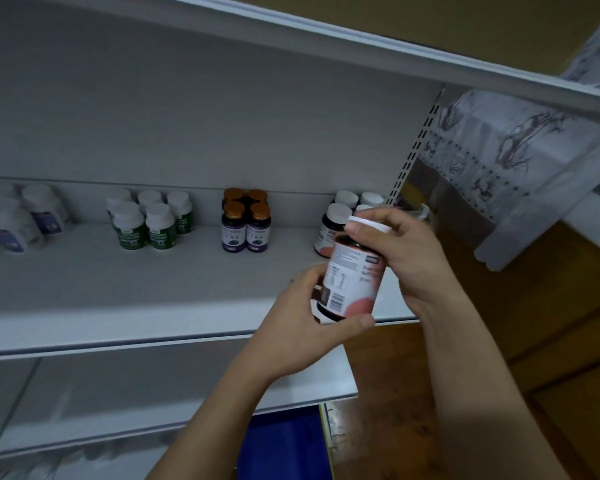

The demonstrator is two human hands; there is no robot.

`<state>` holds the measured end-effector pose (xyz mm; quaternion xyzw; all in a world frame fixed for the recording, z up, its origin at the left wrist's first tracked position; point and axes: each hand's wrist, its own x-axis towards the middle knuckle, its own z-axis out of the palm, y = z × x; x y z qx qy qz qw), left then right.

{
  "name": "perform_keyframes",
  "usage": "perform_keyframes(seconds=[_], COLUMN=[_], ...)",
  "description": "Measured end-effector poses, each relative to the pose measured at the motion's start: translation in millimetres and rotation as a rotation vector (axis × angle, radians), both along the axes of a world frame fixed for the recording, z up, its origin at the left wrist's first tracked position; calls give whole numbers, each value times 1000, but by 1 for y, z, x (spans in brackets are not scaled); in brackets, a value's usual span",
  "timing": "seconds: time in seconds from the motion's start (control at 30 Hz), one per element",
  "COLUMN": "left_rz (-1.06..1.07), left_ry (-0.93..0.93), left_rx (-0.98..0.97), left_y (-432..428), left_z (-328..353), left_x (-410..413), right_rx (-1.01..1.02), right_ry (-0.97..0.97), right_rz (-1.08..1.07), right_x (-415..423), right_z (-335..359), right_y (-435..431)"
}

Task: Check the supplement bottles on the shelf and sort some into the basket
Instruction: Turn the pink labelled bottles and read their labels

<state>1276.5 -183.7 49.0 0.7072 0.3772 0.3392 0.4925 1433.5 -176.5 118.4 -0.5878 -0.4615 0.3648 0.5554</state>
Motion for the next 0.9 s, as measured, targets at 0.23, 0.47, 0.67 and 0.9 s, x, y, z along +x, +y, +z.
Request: perform_keyframes(seconds=[0.23, 0.47, 0.67, 0.9], left_rz=[153, 53, 13, 51], left_ry=[-7, -201, -279, -7], left_rx=[19, -75, -149, -10], left_y=[5, 9, 15, 22], left_z=[-1, -11, -16, -10], left_x=[-5, -15, -17, -7], right_rx=[-73, -76, -58, -47], right_ry=[-89, 43, 128, 38], right_rz=[-23, 146, 176, -2], right_x=[-18, -8, -2, -5], right_z=[-6, -5, -11, -22], right_y=[15, 18, 22, 30])
